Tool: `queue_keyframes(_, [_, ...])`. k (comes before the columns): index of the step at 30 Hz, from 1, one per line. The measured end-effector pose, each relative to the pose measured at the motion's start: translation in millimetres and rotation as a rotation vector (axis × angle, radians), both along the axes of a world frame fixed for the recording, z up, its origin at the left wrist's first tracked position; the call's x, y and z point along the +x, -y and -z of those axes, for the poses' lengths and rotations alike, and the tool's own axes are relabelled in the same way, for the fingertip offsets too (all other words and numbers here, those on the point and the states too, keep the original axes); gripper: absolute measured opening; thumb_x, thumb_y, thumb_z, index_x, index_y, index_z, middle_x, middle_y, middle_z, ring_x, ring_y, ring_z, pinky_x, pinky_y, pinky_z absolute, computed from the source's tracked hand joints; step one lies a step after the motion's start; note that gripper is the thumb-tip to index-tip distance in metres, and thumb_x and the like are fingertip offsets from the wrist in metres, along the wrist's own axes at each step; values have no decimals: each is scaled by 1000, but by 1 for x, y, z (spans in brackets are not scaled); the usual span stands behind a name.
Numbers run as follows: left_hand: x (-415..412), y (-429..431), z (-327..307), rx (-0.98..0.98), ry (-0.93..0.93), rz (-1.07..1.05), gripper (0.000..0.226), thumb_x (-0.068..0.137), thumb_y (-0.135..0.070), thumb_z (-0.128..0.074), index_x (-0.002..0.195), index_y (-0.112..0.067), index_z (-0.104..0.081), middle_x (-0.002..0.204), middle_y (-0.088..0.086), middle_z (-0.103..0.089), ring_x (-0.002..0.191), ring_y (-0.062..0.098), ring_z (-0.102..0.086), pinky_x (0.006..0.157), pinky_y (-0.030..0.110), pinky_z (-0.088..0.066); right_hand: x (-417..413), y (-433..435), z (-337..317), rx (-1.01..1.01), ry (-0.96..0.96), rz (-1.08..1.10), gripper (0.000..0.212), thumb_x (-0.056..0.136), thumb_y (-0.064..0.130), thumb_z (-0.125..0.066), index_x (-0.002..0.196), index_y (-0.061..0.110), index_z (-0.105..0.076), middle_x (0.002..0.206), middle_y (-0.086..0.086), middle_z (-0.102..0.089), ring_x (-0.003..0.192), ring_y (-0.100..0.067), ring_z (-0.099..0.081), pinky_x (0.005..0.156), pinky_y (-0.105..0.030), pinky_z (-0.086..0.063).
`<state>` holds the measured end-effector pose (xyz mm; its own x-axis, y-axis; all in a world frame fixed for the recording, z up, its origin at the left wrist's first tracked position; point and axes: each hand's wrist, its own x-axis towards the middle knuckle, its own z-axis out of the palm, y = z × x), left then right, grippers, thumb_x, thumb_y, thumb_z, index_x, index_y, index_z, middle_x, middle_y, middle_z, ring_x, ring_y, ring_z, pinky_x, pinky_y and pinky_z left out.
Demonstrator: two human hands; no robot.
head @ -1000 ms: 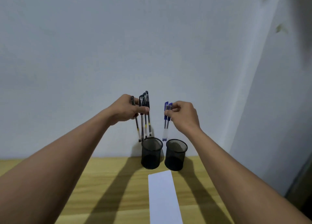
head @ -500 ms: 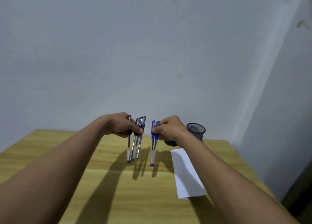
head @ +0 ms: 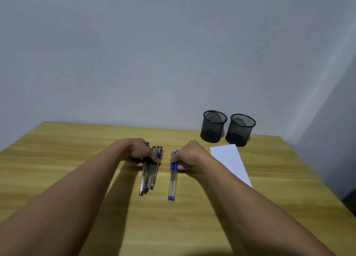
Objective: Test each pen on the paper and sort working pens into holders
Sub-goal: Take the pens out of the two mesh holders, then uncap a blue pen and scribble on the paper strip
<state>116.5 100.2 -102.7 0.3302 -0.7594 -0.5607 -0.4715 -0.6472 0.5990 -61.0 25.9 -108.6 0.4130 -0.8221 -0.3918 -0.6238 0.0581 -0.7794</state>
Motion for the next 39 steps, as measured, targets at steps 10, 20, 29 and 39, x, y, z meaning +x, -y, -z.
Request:
queue_keyframes(10, [-3, -6, -3, -31, 255, 25, 39, 73, -38, -85, 93, -9, -68, 83, 5, -72, 66, 17, -69, 51, 24, -53, -4, -7, 4, -232, -171, -75, 20, 83, 18, -79, 87, 0, -76, 73, -12, -75, 52, -21, -66, 53, -29, -56])
queue_keyframes(20, [-24, -4, -23, -297, 719, 270, 44, 92, -43, -64, 132, -24, -59, 133, 6, -61, 119, 25, -58, 97, 38, -47, -27, -44, 1, -427, -197, -106, 29, 97, 30, -64, 112, 5, -64, 107, -9, -68, 99, -31, -65, 88, -45, -58])
queue_keyframes(29, [-61, 17, 0, -247, 774, 562, 38, 93, -16, -59, 121, -41, -68, 122, -8, -67, 115, 20, -57, 81, 37, -43, -37, -60, 35, -500, -364, -251, 54, 104, 44, -49, 147, 12, -49, 161, -13, -38, 151, -33, -28, 121, -57, -24])
queue_keyframes(39, [-59, 25, 3, -380, 890, 628, 27, 83, -17, -67, 101, -35, -76, 98, -12, -73, 101, 14, -61, 76, 31, -37, -45, -65, 41, -566, -298, -187, 40, 105, 25, -49, 142, 13, -57, 153, -13, -49, 143, -30, -41, 121, -51, -29])
